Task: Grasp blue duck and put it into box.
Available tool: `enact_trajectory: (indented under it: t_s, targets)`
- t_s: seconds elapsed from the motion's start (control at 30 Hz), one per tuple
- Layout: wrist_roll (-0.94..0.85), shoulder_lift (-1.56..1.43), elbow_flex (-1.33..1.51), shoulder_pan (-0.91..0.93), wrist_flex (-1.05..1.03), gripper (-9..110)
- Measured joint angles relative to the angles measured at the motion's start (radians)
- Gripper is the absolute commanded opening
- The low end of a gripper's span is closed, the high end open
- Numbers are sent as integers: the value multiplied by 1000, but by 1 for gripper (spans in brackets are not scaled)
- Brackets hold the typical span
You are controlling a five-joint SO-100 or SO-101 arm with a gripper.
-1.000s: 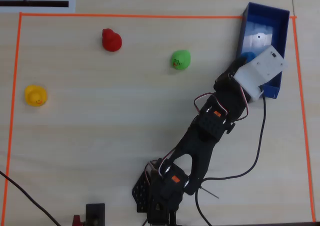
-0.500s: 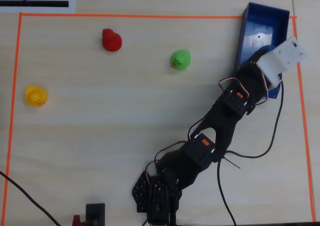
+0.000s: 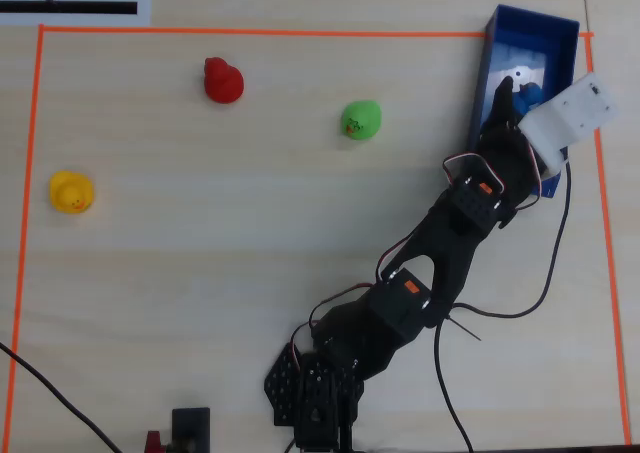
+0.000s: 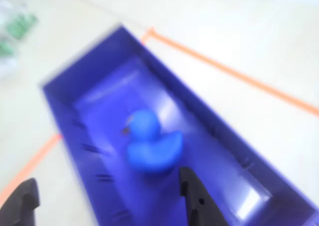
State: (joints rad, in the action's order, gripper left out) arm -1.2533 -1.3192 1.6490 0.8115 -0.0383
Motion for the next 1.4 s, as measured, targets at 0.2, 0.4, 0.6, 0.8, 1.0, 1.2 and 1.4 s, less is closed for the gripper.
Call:
enact_trajectory:
  t_s: [0.2,0.4,0.6,0.8,1.0,1.2,1.4]
  targets:
    - [55,-275,156,-41,-124,31]
    - [123,-713,456,-221,-287,0]
    - [138,-1216,807,-457,-546,0]
    - [146,-1563,1074,-658,-758,0]
    - [153,-1789,1304,-767,-899,0]
    - [129,-1937,1454,-804,-1023,0]
    - [40,-1994,1465,-815,-1213,0]
